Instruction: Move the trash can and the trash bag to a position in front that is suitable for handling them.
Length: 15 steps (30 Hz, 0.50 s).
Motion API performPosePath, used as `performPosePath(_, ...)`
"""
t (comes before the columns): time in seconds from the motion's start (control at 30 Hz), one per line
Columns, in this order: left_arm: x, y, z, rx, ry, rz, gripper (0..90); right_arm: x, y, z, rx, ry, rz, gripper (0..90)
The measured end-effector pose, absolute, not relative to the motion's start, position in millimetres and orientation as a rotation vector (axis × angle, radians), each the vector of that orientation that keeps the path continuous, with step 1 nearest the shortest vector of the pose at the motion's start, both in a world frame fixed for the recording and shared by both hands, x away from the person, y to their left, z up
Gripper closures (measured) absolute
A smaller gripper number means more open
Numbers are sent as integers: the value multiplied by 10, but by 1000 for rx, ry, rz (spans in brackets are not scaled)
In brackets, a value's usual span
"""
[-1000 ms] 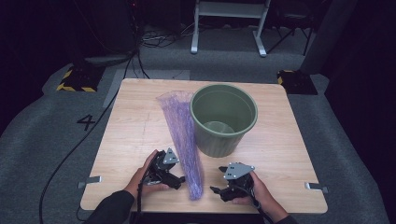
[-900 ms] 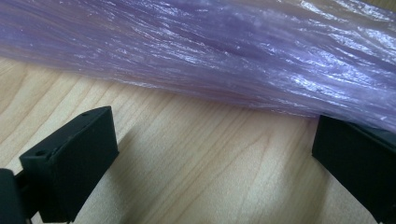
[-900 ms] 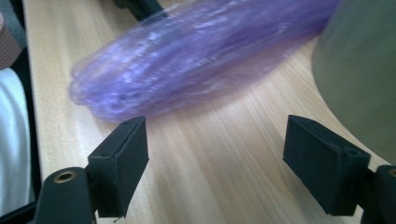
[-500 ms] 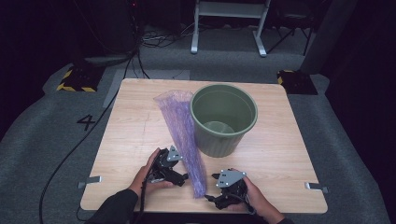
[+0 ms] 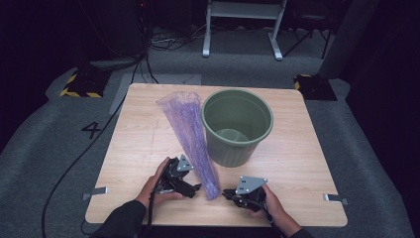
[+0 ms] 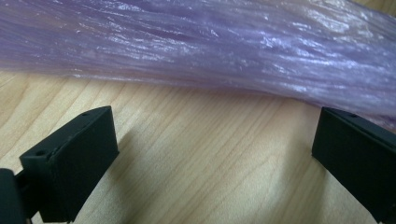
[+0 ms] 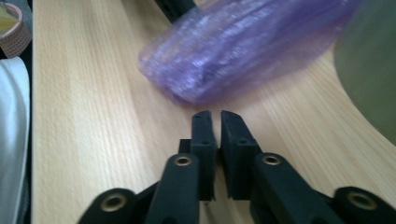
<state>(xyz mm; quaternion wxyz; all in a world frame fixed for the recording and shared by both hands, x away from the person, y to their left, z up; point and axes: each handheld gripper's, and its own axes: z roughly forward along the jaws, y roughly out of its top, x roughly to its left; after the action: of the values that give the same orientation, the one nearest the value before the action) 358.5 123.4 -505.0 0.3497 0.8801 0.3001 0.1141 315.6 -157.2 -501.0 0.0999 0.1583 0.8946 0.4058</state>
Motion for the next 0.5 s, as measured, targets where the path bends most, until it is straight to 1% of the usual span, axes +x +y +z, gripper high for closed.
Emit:
performPosePath(0.03, 3586, 1251, -5049, 2284, 769, 292, 0, 3171, -1606, -5010, 475, 2641, 1197, 880)
performPosePath(0.1, 3591, 1290, -5050, 2286, 757, 288, 0, 3205, -1678, -5012, 500, 2638, 1201, 872)
performPosePath(0.13, 3593, 1309, -5049, 2288, 752, 284, 0, 3233, -1738, -5011, 527, 2632, 1213, 791)
performPosePath(0.17, 3594, 1326, -5050, 2288, 751, 283, 0, 3233, -1738, -5011, 527, 2632, 1213, 791)
performPosePath(0.2, 3596, 1341, -5050, 2288, 750, 284, 0, 3234, -1755, -5003, 532, 2632, 1227, 708)
performPosePath(0.23, 3597, 1366, -5050, 2290, 746, 282, 0, 3212, -1762, -4976, 526, 2616, 1260, 588)
performPosePath(0.3, 3596, 1374, -5050, 2288, 747, 282, 0, 3177, -1730, -4950, 503, 2616, 1280, 463)
performPosePath(0.33, 3595, 1396, -5050, 2289, 746, 282, 0, 3151, -1690, -4933, 486, 2618, 1285, 416)
performPosePath(0.37, 3593, 1414, -5050, 2291, 744, 282, 0, 3132, -1665, -4926, 478, 2617, 1289, 388)
performPosePath(0.43, 3582, 1489, -5051, 2292, 733, 279, 0, 3080, -1594, -4913, 445, 2613, 1305, 338)
performPosePath(0.47, 3569, 1541, -5051, 2296, 726, 276, 0, 3080, -1594, -4913, 445, 2613, 1305, 338)
performPosePath(0.5, 3553, 1594, -5051, 2295, 722, 274, 0, 3047, -1537, -4895, 437, 2598, 1317, 305)
